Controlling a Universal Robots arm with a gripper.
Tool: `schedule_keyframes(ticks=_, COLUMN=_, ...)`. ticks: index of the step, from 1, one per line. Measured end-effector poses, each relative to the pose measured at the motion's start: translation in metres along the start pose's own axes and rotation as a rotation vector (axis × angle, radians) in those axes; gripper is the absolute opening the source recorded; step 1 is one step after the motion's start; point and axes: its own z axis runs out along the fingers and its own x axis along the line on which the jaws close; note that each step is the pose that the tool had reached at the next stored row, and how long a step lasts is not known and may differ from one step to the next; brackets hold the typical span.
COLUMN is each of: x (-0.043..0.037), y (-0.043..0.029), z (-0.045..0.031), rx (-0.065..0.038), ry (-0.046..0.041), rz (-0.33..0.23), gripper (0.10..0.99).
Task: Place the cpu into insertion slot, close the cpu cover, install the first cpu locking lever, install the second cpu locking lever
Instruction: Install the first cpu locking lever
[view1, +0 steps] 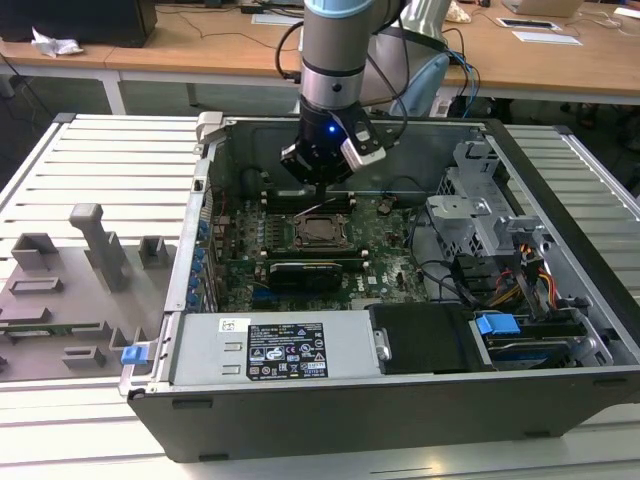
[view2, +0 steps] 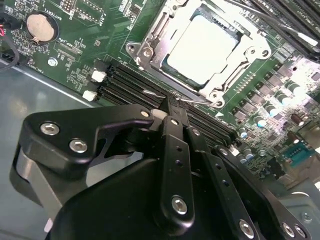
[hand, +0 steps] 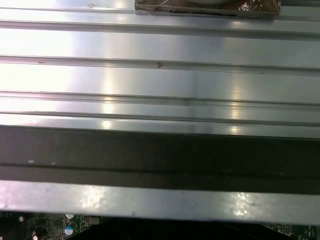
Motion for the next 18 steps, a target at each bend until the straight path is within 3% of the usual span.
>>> schedule_keyframes(ticks=8, x=-0.0104, y=0.0009, z=0.0074, rx=0.0, ry=0.0, rz=0.0, gripper=0.106)
schedule_keyframes(ticks=11, x=-0.0138, y=0.0005, z=0.0143, rx=0.0, ry=0.0, rz=0.0, gripper=0.106)
schedule_keyframes(ticks=18, x=-0.0152, y=0.0001, z=0.0194, rx=0.001, ry=0.0001, rz=0.0, gripper=0.106)
